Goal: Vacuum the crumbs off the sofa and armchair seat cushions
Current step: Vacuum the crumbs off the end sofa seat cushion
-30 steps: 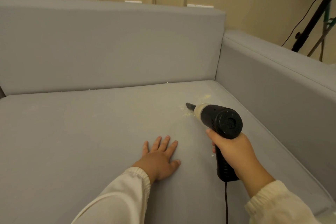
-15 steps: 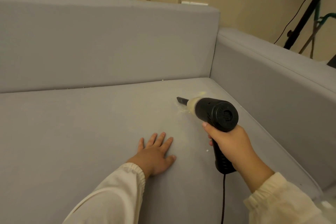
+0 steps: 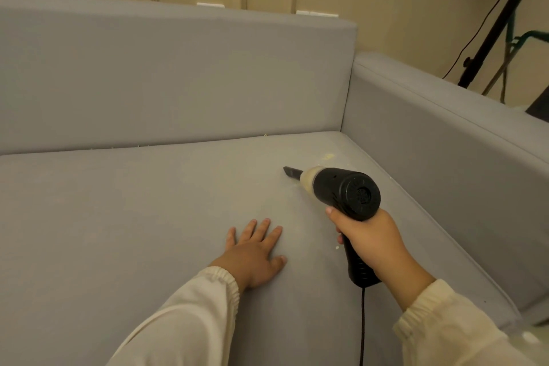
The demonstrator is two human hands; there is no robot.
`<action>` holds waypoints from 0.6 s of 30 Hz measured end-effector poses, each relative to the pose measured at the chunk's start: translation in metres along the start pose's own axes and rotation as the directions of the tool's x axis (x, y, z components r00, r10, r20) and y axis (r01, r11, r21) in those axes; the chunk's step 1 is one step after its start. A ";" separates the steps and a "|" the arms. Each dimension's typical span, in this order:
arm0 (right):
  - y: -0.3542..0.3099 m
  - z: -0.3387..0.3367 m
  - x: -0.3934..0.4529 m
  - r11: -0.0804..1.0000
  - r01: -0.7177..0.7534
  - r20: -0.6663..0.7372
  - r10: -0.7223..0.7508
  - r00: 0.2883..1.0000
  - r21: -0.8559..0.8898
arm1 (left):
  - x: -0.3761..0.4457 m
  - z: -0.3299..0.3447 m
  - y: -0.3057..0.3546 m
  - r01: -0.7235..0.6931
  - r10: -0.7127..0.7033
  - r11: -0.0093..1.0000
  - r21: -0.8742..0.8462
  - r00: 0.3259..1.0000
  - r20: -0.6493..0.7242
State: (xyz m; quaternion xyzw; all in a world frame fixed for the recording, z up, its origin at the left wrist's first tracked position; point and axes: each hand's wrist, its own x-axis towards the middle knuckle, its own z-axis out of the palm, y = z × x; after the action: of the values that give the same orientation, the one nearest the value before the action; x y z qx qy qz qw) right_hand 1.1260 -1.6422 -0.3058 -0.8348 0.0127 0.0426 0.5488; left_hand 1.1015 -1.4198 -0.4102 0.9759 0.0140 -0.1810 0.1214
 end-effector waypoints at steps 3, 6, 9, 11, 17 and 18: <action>0.002 -0.003 0.003 1.000 -0.010 -0.019 0.010 1.000 0.012 | 0.001 0.000 0.000 0.000 0.000 1.000 0.002 1.000 -0.001; 0.004 -0.003 0.002 1.000 -0.015 -0.005 0.015 1.000 0.005 | 0.001 0.000 0.000 -0.001 0.001 1.000 0.007 1.000 0.003; 0.003 -0.007 0.002 0.999 -0.019 -0.003 0.019 1.000 0.028 | 0.001 0.001 -0.001 -0.004 0.004 1.000 0.008 1.000 0.001; 0.000 -0.010 0.002 0.999 -0.004 -0.031 0.005 1.000 0.040 | 0.001 0.001 -0.002 -0.005 0.005 1.000 0.010 1.000 -0.014; 0.004 -0.016 0.001 0.999 -0.023 -0.032 0.024 0.999 0.047 | 0.003 0.004 -0.001 -0.004 0.005 1.000 0.030 1.000 -0.026; 0.004 -0.017 0.000 0.999 -0.021 -0.022 0.022 1.000 0.043 | 0.002 0.004 -0.001 -0.004 0.005 1.000 0.029 1.000 -0.029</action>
State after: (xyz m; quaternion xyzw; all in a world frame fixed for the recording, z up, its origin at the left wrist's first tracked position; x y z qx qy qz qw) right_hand 1.1268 -1.6595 -0.3032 -0.8232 0.0285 0.0388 0.5657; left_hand 1.1023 -1.4202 -0.4149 0.9801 0.0110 -0.1666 0.1075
